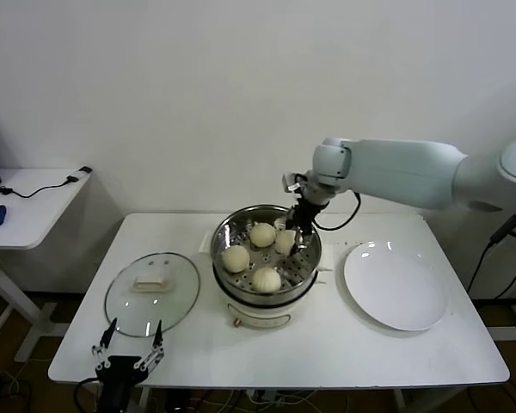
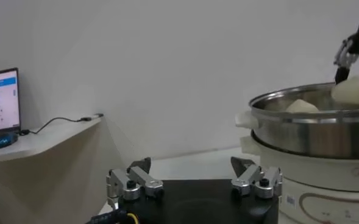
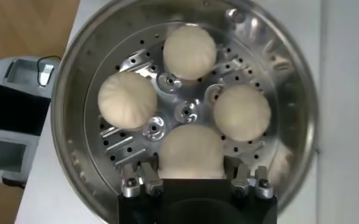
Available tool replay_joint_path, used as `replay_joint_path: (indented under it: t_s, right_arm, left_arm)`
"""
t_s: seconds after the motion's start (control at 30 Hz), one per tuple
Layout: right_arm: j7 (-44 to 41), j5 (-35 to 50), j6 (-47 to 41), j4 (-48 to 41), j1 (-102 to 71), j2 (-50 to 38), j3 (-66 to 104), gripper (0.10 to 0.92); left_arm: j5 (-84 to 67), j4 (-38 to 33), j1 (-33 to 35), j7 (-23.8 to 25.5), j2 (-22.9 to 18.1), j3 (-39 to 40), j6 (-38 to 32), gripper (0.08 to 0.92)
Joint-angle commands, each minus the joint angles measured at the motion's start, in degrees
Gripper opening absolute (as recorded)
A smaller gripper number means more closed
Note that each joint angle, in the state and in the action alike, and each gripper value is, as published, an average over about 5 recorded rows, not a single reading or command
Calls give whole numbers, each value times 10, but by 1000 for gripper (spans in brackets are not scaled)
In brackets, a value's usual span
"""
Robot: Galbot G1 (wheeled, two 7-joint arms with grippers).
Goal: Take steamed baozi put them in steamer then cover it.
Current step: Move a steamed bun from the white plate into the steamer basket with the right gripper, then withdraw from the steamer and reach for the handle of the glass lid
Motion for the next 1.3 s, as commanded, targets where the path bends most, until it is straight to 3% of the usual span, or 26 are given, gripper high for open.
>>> replay_joint_path:
  t_s: [0.03,0.4,0.67,1.0,1.13,1.3]
  right_arm:
    - [21,7,-10,-12,-35,19,-26,687]
    - [22,1,-10,-27,-42,15,-15,691]
    - [-7,13,-10,-24,-28,3,2,813]
    - [-31,28,22,6,26,-68,34,823]
    - [0,48,54,52,48,-128,57,823]
    - [121,82,129,114,29,-226,95,823]
  left_arm:
    - [-2,5,-2,0,0,-1,0,823]
    - [0,8,-5,0,1,-1,1,823]
    - [4,7,-7,0,0,2,2,823]
    - [15,7,-12,0,1,4,4,823]
    - [30,13,-19,-1,-1,4,1,823]
    - [31,11,-30,0,-2,6,9,823]
